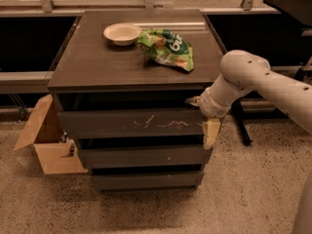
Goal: Open top drawer
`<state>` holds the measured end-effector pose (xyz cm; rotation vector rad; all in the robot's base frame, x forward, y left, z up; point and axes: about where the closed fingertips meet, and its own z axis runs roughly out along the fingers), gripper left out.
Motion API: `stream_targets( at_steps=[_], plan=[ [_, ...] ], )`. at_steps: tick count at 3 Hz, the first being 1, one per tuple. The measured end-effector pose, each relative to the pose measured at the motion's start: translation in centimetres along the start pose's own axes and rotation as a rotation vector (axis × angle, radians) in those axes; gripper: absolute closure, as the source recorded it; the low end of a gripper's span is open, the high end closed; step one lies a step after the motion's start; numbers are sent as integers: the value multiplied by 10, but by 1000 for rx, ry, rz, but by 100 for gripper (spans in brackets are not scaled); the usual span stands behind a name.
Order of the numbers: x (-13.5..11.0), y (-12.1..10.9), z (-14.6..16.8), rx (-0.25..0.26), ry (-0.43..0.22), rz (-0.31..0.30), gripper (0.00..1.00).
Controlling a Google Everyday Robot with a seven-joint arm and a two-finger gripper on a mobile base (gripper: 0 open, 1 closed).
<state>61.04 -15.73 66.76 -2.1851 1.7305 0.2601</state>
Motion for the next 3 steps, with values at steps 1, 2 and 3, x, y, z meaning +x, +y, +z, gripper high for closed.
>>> stream_targets(
  at_steps=[1,2,3],
  plan=[
    [5,-9,14,-12,-19,-7,0],
    [8,-13,22,-25,-32,-16,18],
    [0,-8,22,-42,-44,-43,49]
  ],
)
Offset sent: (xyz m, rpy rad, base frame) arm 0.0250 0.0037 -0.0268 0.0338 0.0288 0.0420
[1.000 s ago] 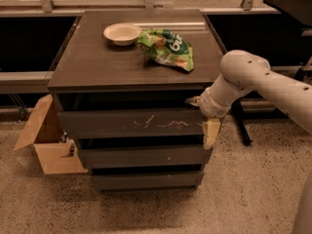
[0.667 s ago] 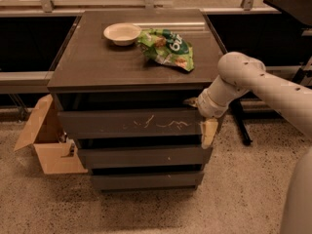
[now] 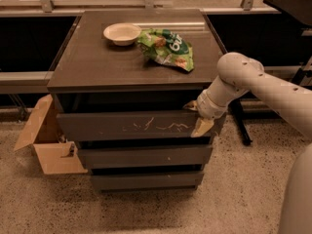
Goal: Open top drawer
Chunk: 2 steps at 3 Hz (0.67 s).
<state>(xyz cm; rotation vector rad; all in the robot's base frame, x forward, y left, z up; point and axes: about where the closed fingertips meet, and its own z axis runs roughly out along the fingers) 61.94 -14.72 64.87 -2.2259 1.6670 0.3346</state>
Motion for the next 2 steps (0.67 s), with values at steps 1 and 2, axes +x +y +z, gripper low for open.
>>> stream_targets(
  at_steps=[1,2],
  plan=[
    [-17,10,-5,-13,-13,-30,72],
    [-36,23,-8,-31,-35,-54,96]
  ],
)
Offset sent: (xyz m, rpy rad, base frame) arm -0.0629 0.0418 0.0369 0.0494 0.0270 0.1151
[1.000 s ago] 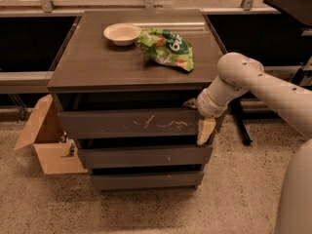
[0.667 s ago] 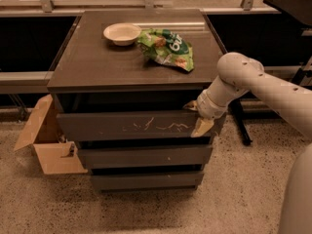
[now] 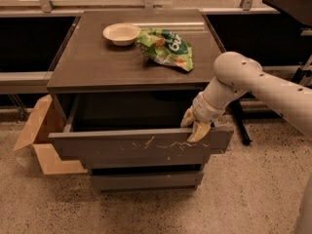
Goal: Open top drawer
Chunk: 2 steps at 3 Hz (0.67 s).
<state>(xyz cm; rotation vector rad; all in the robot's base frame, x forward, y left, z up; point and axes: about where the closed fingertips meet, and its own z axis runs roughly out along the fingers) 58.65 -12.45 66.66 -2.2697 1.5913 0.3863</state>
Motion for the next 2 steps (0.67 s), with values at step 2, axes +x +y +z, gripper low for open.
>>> stream_targets(
  at_steps=[2],
  plan=[
    [1,4,-1,-6,-3,-2,0]
  ],
)
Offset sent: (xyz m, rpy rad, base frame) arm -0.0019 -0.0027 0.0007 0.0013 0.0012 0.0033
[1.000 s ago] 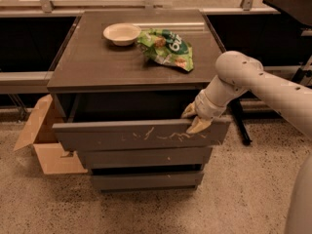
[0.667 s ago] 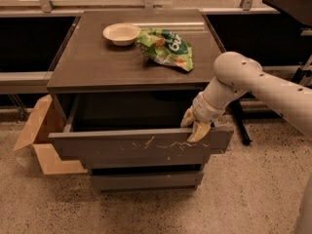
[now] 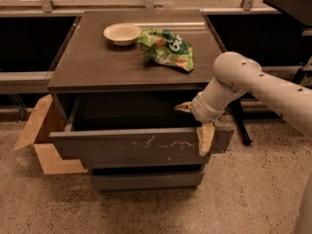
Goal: Open top drawer
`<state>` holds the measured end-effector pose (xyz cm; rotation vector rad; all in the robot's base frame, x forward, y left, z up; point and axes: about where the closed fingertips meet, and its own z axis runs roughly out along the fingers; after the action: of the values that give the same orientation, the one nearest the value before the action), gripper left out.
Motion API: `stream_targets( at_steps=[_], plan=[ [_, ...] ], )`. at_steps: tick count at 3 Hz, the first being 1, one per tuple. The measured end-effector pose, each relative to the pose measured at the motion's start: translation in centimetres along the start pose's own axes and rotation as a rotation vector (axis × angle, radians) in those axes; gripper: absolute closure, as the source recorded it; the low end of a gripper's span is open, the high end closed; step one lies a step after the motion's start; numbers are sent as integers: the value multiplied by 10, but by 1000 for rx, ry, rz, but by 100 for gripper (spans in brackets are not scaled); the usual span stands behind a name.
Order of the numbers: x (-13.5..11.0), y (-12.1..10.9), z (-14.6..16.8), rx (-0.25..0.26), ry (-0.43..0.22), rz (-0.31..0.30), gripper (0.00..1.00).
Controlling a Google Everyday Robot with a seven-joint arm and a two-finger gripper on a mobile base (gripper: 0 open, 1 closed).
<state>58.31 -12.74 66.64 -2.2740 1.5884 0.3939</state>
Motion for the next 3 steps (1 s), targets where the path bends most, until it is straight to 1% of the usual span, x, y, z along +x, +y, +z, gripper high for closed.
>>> stream_targets(
  at_steps=[1,2,3],
  plan=[
    [-3,14,9,-37,-7,6,0],
    [-11,42,14,-85,0,34,0],
    [-23,66,15,-125,9,49,10]
  ],
)
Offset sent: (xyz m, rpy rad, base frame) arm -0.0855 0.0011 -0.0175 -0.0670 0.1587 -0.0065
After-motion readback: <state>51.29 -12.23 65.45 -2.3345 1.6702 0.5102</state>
